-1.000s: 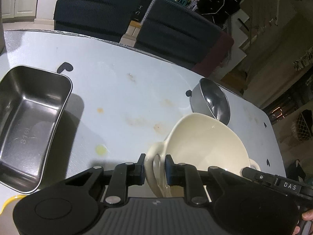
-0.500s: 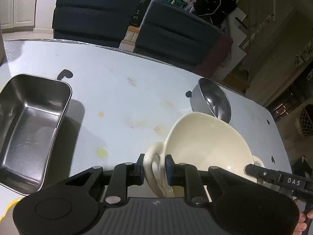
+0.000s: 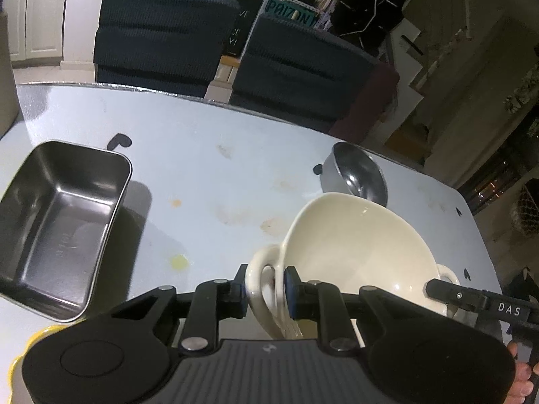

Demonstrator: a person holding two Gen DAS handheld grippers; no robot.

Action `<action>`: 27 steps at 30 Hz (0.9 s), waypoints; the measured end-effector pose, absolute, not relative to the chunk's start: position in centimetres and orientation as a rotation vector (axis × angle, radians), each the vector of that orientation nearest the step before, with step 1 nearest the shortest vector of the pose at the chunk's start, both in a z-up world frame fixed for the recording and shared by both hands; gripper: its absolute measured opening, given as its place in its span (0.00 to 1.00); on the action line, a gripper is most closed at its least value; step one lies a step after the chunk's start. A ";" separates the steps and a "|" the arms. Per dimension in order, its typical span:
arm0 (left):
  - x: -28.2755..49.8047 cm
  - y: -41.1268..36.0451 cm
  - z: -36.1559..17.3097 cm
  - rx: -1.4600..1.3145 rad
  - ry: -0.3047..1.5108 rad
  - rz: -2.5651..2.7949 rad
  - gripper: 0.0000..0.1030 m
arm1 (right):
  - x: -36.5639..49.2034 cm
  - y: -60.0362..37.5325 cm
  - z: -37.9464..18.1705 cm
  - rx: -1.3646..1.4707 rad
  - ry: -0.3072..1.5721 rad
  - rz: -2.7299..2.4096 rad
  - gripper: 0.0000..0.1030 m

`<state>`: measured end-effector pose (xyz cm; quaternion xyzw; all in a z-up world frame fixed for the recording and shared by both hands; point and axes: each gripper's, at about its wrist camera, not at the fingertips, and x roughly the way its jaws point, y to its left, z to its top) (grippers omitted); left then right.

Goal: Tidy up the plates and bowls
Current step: 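Lift the cream bowl with both grippers toward the floral bowl, then carry the cream bowl with both grippers over the dark-rimmed plate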

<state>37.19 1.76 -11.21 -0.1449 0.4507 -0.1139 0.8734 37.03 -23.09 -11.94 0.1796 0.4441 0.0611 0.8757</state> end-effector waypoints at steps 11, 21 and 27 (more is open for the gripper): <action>33.2 2.1 -7.5 -0.289 0.880 -0.245 0.22 | 33.9 -23.0 -8.9 0.356 0.868 0.160 0.27; 28.5 1.5 -4.8 -0.248 0.838 -0.263 0.21 | 29.5 -23.5 -6.5 0.359 0.829 0.186 0.27; 25.2 1.2 -4.2 -0.256 0.822 -0.266 0.21 | 27.0 -24.1 -5.8 0.371 0.816 0.203 0.26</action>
